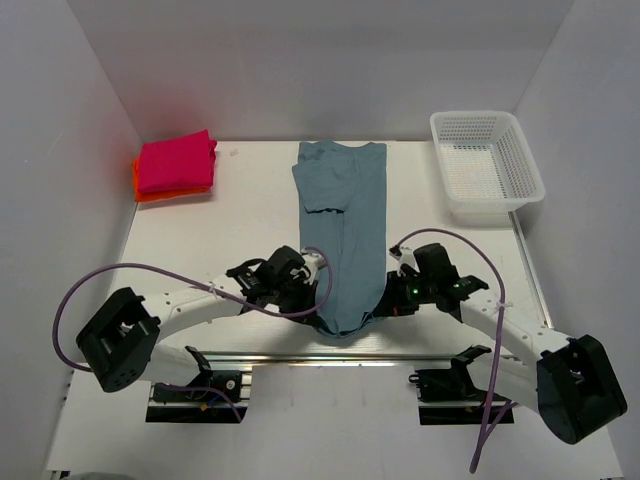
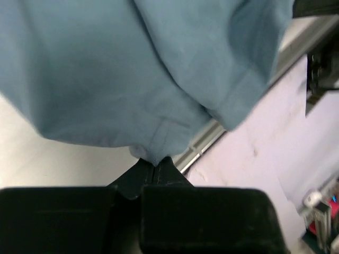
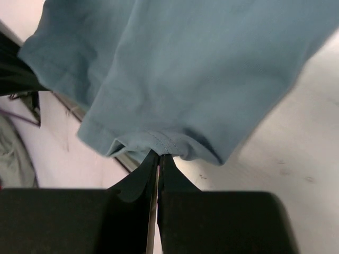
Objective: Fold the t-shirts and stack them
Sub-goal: Grab the bottom of the folded rectangular tshirt with both arms, then fold the folded rectangular tshirt in 1/3 of the way
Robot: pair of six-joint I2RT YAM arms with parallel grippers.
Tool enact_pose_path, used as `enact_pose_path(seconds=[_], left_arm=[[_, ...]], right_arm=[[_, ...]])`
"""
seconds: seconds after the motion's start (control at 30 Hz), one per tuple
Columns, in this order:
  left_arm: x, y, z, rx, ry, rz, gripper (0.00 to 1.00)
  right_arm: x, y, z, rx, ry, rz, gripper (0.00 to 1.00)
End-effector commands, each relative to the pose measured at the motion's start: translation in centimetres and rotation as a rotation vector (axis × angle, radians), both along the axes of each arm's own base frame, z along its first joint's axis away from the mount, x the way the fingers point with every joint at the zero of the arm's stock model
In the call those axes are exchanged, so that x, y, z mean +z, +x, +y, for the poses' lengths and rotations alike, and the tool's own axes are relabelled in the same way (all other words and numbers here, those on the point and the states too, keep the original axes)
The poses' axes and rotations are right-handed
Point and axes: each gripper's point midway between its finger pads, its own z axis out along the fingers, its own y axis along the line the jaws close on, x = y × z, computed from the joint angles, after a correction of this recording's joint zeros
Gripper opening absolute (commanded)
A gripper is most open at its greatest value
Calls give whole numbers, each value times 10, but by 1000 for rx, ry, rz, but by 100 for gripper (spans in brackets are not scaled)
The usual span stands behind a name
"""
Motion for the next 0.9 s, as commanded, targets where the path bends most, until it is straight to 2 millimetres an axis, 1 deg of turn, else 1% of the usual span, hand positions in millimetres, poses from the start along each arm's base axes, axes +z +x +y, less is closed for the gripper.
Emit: enact_pose_path(seconds=[0.0, 0.03, 0.07, 0.1, 0.13, 0.17, 0.23, 0.3, 0.33, 0.37, 0.4, 0.43, 0.47, 0.5, 0.53, 0.57, 0.6, 0.63, 0.67, 0.7, 0.73, 0.8, 0.83, 0.87], left_arm=[[21, 32, -2, 62, 16, -113, 0], [24, 37, -4, 74, 17, -132, 0], [27, 42, -4, 96, 20, -148, 0], [29, 47, -3, 119, 31, -158, 0], [36, 62, -1, 166, 44, -206, 0], [40, 68, 2, 218, 54, -216, 0], [49, 86, 13, 313, 90, -272, 0], [59, 101, 22, 370, 102, -311, 0], [70, 111, 22, 400, 99, -349, 0], [71, 119, 22, 421, 102, -362, 0], [79, 126, 21, 438, 80, -377, 0], [73, 129, 18, 437, 88, -373, 0], [78, 139, 18, 458, 78, -388, 0], [88, 147, 12, 468, 65, -405, 0], [90, 154, 15, 481, 81, -413, 0], [85, 162, 18, 499, 107, -409, 0], [93, 169, 18, 504, 116, -433, 0], [94, 174, 21, 510, 127, -435, 0], [96, 182, 25, 534, 135, -444, 0], [96, 186, 22, 526, 146, -444, 0], [98, 192, 25, 542, 147, -445, 0], [101, 203, 29, 567, 147, -447, 0], [96, 210, 33, 573, 166, -445, 0], [96, 212, 30, 560, 165, -445, 0]], right_arm=[[22, 33, 0, -65, -26, -120, 0], [24, 34, 1, -71, -22, -115, 0], [24, 43, -2, -111, -41, -135, 0], [31, 51, 0, -122, -35, -159, 0], [30, 56, 0, -139, -48, -160, 0], [34, 63, 0, -159, -48, -176, 0], [40, 74, 0, -188, -63, -197, 0], [50, 94, -5, -249, -90, -246, 0], [53, 97, -5, -257, -97, -255, 0], [61, 104, -4, -270, -94, -277, 0], [66, 113, -6, -293, -107, -297, 0], [72, 120, -4, -303, -98, -320, 0], [78, 125, -2, -310, -88, -338, 0], [84, 133, -2, -325, -81, -360, 0], [93, 140, 0, -336, -67, -385, 0], [94, 145, -1, -339, -78, -401, 0], [98, 154, -2, -357, -91, -414, 0], [105, 159, -2, -366, -92, -429, 0], [101, 163, -6, -375, -124, -429, 0], [105, 170, -7, -389, -130, -440, 0], [110, 177, -8, -399, -132, -457, 0], [110, 185, -8, -403, -144, -461, 0], [114, 190, -8, -410, -142, -471, 0], [111, 193, -7, -407, -151, -463, 0]])
